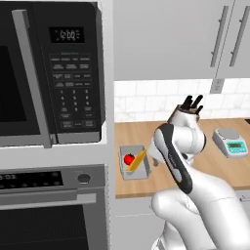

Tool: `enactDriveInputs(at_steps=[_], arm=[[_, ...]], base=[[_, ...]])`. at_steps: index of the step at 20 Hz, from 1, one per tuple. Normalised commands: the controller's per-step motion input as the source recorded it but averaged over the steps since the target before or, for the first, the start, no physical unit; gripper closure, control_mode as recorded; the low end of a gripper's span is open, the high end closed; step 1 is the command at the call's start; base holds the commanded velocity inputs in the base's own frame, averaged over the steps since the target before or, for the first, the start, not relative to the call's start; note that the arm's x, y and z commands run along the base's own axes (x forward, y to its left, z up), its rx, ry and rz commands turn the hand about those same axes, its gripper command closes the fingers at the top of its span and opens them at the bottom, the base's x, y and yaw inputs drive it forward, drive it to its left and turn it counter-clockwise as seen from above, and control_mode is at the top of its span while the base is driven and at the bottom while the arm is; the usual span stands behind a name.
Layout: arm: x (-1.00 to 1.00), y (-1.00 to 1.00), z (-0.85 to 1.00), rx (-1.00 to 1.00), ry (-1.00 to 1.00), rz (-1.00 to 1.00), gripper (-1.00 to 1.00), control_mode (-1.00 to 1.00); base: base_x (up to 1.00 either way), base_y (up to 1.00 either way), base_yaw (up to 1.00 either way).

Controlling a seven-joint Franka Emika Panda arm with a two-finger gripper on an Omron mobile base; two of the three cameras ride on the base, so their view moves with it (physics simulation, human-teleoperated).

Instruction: Take the meat container that has the chicken drumstick and place it on the second highest rack of the freezer. Then take the vegetable container that has the tomato and corn and place it on the highest rack of the freezer.

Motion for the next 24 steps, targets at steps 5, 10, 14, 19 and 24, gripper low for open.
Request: enactDriveInputs(at_steps=[5, 10, 14, 19, 24], arm=[[0.65, 0.15, -0.26, -0.11, 0.1, -0.01, -1.0, -1.0], [0.7, 0.23, -0.44, -0.11, 0.08, 0.0, -1.0, -1.0], [0.27, 0.13, -0.55, -0.09, 0.06, 0.0, -1.0, -1.0], [0.09, 0.01, -0.45, -0.07, 0.0, 0.0, -1.0, -1.0], [0.16, 0.0, -0.16, -0.01, 0.0, 0.0, -1.0, -1.0]], base=[[0.0, 0.0, 0.0], [0.0, 0.0, 0.0], [0.0, 0.0, 0.0], [0.0, 0.0, 0.0], [0.0, 0.0, 0.0]])
